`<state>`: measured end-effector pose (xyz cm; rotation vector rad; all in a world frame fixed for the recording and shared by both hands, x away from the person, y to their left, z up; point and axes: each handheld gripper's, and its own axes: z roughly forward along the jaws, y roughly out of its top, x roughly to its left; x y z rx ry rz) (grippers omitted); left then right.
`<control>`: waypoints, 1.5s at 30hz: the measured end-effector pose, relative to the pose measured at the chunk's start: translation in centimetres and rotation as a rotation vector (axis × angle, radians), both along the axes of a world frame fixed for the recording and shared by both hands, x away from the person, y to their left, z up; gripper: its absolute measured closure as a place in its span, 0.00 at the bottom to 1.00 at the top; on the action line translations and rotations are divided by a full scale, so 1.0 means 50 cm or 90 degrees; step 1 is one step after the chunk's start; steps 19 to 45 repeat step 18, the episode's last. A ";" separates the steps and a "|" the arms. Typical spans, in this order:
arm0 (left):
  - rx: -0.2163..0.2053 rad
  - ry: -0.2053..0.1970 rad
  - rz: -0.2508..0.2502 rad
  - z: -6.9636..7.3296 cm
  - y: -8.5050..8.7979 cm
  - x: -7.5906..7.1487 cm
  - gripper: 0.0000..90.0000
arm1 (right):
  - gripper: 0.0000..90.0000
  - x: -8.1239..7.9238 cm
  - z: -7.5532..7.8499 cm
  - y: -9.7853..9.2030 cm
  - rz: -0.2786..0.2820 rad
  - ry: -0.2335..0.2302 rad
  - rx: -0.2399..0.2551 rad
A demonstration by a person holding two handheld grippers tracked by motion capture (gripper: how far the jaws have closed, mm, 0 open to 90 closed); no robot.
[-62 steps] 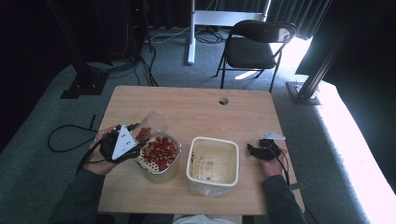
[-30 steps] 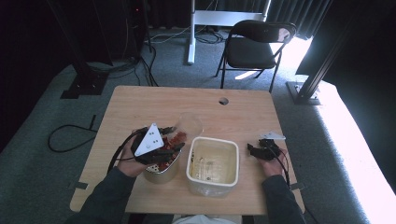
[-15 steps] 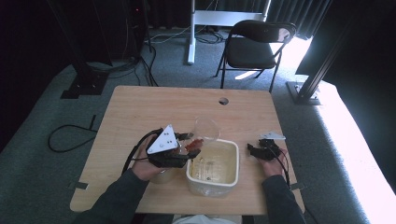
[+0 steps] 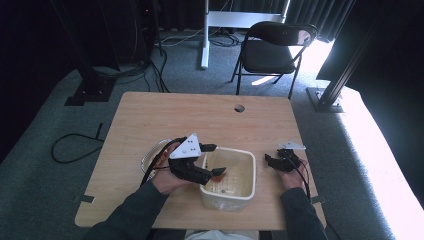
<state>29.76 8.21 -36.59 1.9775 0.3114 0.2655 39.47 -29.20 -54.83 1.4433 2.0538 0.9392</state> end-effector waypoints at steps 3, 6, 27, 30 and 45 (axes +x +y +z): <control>-0.004 0.000 0.004 -0.002 0.009 0.000 0.29 | 0.42 0.000 0.000 0.000 0.000 0.000 0.001; -0.012 0.000 0.015 -0.001 0.022 0.000 0.29 | 0.42 0.000 0.000 0.000 0.000 0.000 0.000; -0.042 -0.005 0.080 0.026 0.108 -0.002 0.30 | 0.41 0.001 0.000 0.001 0.001 0.000 -0.002; -0.042 -0.005 0.080 0.026 0.108 -0.002 0.30 | 0.41 0.001 0.000 0.001 0.001 0.000 -0.002; -0.042 -0.005 0.080 0.026 0.108 -0.002 0.30 | 0.41 0.001 0.000 0.001 0.001 0.000 -0.002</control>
